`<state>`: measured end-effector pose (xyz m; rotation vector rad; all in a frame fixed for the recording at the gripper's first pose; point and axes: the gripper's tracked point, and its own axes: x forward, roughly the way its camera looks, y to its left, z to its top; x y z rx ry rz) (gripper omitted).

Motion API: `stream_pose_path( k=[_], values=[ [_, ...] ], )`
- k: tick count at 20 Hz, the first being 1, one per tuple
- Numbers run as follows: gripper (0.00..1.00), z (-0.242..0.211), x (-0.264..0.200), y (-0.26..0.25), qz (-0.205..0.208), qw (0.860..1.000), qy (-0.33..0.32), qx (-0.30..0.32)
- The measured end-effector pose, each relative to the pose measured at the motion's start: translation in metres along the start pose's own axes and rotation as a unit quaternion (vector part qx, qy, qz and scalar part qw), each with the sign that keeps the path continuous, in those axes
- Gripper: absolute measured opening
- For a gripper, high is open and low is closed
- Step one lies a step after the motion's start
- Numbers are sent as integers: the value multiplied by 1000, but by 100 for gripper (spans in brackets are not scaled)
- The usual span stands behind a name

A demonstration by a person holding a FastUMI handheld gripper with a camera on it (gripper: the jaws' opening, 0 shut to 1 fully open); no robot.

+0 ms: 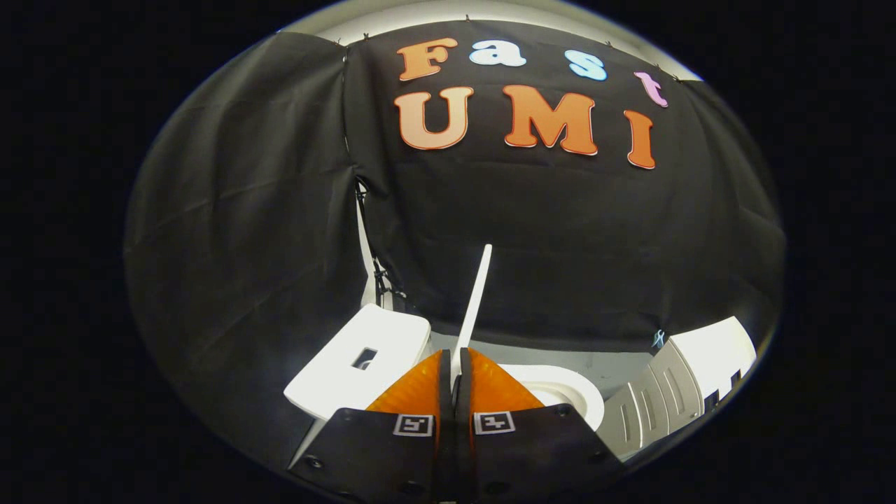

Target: Open the toilet lid.

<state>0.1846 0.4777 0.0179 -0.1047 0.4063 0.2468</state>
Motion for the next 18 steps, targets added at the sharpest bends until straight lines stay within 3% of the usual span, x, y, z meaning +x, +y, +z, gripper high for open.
stream_pose_path(
  k=[18],
  values=[
    [8, 0, 18, 129, 76, 997, -7, -7]
  ],
)
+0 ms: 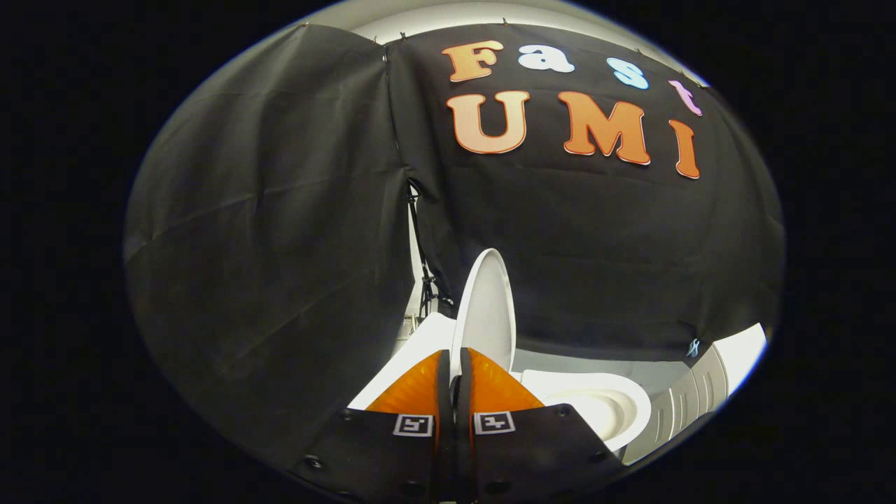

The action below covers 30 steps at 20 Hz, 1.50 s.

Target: Open the toilet lid.

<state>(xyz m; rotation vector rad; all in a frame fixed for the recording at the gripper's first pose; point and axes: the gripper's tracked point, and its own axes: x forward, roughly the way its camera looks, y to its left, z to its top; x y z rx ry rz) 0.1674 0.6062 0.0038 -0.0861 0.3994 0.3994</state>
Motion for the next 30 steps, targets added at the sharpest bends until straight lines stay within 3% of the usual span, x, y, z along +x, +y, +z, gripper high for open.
stream_pose_path(
  k=[10, 16, 18, 20, 24, 25, 30],
  values=[
    [8, -7, 19, 47, 8, 999, 1, -32],
    [8, -3, 20, 42, -31, 998, -14, -53],
    [14, -8, 23, 50, -14, 999, -16, -50],
    [28, -11, 24, 60, 10, 998, -17, -59],
    [75, -6, 12, 60, 27, 997, -34, -70],
    [82, -3, 7, 59, 30, 996, -41, -67],
    [85, 38, -27, 40, 49, 994, -80, -60]
  ],
)
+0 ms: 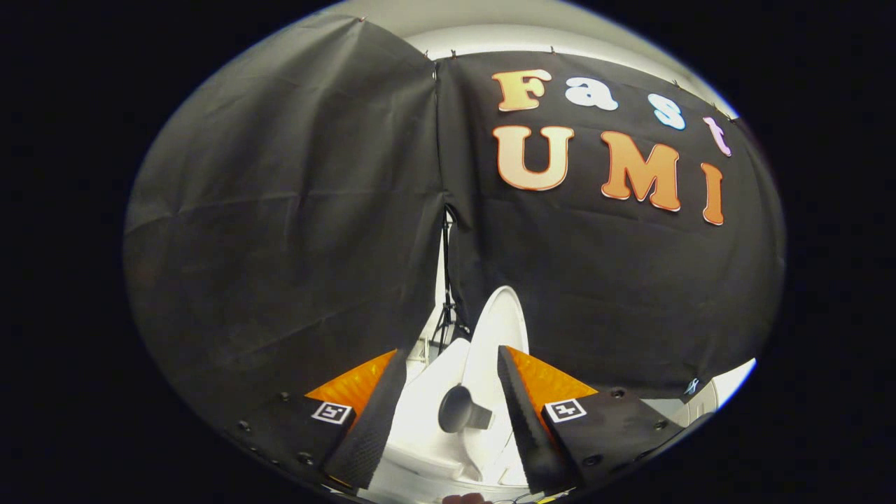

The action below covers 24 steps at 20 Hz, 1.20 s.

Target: Open the toilet lid.

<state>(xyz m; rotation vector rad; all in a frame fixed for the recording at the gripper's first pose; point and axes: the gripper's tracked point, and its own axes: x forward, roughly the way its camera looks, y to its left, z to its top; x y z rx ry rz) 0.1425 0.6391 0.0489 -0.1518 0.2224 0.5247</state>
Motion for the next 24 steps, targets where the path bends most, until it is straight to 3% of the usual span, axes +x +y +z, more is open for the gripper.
stream_pose_path(
  k=[11, 20, 24],
  values=[
    [85, 48, -93, -144, -17, 998, -65, 12],
    [85, 48, -183, -303, -116, 987, -112, 25],
    [85, 27, -216, -358, -149, 982, -113, 30]
  ],
)
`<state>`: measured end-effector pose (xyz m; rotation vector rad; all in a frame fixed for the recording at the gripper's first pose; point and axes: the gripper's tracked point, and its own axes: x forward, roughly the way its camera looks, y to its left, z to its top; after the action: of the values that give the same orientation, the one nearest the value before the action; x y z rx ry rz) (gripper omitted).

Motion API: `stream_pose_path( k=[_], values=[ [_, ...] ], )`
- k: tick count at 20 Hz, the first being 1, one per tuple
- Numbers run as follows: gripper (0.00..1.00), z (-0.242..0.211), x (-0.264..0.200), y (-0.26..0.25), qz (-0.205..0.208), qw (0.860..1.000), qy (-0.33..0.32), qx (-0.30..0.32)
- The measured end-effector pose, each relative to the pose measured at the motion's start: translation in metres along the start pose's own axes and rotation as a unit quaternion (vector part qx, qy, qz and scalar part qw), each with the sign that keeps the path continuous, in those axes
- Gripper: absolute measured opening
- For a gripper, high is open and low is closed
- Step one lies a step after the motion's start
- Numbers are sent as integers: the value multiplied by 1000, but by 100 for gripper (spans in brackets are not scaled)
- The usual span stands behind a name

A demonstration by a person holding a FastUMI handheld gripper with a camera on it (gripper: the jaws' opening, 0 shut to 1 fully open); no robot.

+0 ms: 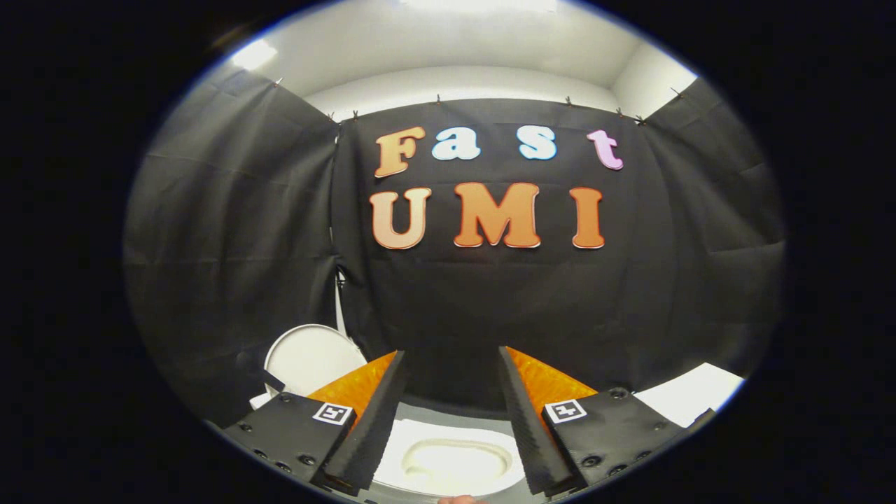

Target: Open the toilet lid.

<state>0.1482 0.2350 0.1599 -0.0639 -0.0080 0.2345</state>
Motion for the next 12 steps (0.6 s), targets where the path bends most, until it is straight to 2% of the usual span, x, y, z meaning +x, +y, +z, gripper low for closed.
stream_pose_path(
  k=[4, 12],
  values=[
    [85, -17, -20, -57, -29, 1000, 0, -7],
    [85, -71, -68, -134, -47, 999, 0, -8]
  ],
)
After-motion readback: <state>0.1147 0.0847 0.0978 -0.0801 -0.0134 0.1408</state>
